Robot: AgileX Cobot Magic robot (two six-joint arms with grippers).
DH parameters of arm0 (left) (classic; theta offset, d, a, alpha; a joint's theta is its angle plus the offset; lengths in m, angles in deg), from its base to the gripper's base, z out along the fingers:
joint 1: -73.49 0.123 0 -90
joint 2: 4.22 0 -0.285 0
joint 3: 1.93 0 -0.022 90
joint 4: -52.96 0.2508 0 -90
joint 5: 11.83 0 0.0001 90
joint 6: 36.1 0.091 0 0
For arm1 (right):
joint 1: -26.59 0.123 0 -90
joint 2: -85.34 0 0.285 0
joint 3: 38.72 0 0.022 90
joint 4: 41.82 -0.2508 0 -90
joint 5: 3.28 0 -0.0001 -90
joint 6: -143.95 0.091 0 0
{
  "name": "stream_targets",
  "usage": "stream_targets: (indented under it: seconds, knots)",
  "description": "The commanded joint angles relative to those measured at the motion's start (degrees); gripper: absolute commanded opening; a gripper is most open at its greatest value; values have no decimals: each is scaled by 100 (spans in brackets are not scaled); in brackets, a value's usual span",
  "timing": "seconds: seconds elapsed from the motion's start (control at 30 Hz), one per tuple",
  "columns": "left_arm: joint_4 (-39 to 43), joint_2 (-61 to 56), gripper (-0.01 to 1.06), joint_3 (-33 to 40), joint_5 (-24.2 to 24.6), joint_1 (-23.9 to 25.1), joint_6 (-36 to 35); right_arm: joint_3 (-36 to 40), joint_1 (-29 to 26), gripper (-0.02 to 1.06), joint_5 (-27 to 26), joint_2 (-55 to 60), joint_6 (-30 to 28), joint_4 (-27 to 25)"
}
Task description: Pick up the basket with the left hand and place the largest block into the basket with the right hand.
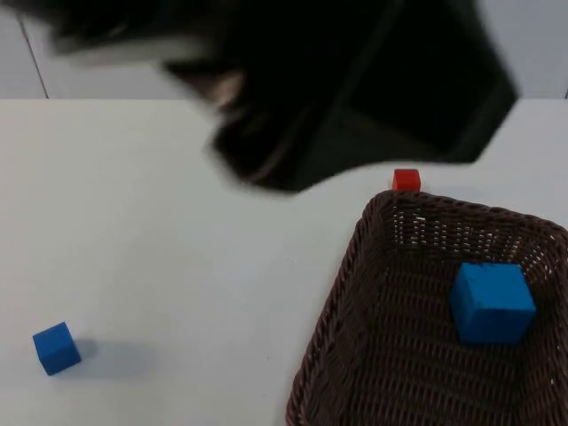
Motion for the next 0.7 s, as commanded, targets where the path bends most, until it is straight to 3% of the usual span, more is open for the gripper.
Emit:
stream_targets:
  seconds: [0.0, 0.17, 0.37, 0.57, 0.67]
  knots:
    - [92, -456, 105, 360, -132, -32, -46, 84, -17, 105, 221, -266, 21, -100]
    - [236, -1540, 105, 1111, -96, -32, -46, 94, -17, 105, 618, -594, -243, -340]
    - [377, -2429, 105, 1423, 258, -32, -56, 94, -17, 105, 832, -594, -757, -745]
    - [850, -3528, 105, 1681, 877, -32, -651, 94, -17, 105, 836, -594, -1053, -1018]
    - [1373, -4044, 105, 1681, 1555, -32, -1189, 94, -17, 105, 836, -594, -1104, -1059]
